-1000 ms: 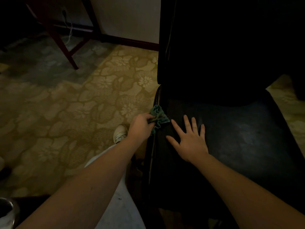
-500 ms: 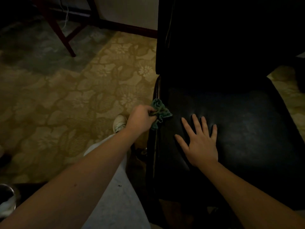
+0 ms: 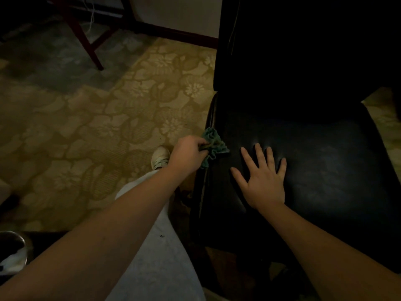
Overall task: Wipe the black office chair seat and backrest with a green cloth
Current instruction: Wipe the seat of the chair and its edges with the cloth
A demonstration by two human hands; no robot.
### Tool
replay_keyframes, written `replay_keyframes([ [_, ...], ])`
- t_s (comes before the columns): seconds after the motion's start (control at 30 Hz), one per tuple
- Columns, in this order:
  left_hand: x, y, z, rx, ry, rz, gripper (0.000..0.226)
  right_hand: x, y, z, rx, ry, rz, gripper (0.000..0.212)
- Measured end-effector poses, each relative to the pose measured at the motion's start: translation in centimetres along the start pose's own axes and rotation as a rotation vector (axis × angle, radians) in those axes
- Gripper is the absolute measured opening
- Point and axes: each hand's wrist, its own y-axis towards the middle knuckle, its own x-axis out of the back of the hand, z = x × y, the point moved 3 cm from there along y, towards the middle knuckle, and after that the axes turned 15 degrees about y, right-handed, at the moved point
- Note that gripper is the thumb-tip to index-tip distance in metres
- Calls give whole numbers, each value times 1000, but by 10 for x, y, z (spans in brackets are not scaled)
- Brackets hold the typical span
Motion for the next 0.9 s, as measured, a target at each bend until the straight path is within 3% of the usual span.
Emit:
replay_keyframes([
  [0.23, 9, 39, -9, 54, -10, 27, 37, -3, 4, 3, -18, 15, -15, 70],
  [0.37, 5, 25, -5, 57, -35, -29, 33, -3, 3, 1, -25, 7, -21, 71],
  [0.67, -5, -17, 13, 30, -93, 20, 34, -3, -1, -4, 6, -2, -36, 68],
  [0.9, 9, 26, 4, 6, -59, 62, 37, -4, 2, 4, -22, -5, -51, 72],
])
